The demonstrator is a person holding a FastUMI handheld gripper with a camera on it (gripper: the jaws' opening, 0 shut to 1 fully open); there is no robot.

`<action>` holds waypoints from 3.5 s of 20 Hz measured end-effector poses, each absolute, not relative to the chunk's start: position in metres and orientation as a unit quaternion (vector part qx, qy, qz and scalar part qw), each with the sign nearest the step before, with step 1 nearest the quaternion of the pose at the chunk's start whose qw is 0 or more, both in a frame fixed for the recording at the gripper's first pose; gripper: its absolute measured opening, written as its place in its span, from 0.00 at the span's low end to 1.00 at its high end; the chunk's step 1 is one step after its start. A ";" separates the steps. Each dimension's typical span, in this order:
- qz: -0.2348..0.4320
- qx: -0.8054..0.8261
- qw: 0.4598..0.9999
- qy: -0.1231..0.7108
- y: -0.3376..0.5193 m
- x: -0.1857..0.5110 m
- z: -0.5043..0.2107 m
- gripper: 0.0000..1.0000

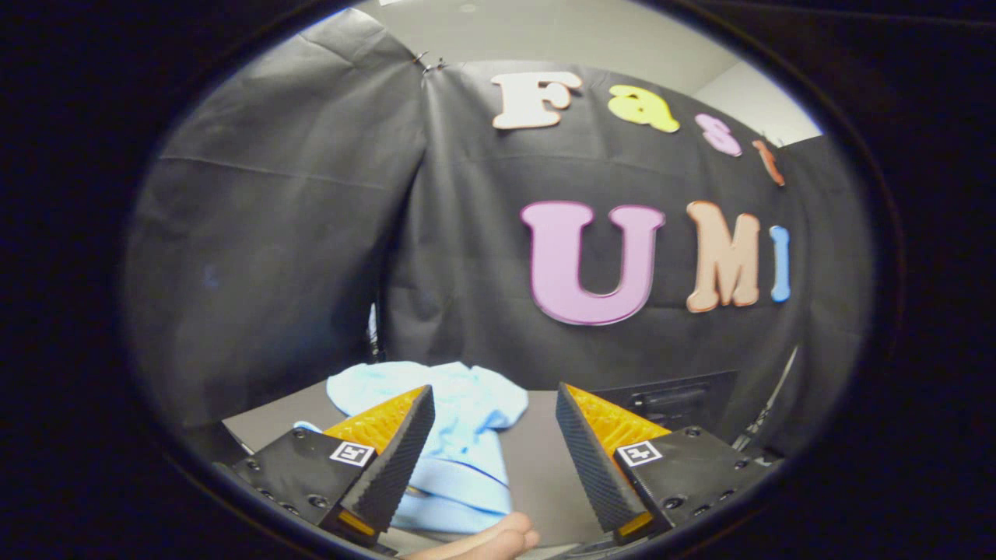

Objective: Put the clothes into the washing machine and then close the washing machine lid.

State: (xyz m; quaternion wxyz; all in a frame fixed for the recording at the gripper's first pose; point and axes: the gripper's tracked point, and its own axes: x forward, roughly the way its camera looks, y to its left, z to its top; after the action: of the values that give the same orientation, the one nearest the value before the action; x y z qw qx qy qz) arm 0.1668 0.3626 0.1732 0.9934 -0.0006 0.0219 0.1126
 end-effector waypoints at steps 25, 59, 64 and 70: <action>0.127 0.029 0.958 0.255 0.414 0.201 0.085 0.87; 0.107 -0.016 0.973 0.204 0.405 0.199 0.090 0.12; 0.117 -0.017 0.971 0.207 0.418 0.196 0.082 0.18; 0.086 -0.015 0.979 0.182 0.412 0.191 0.092 0.02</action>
State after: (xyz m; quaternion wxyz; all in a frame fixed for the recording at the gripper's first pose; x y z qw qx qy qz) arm 0.1913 0.4120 0.0923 0.9794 -0.0155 0.1823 0.0857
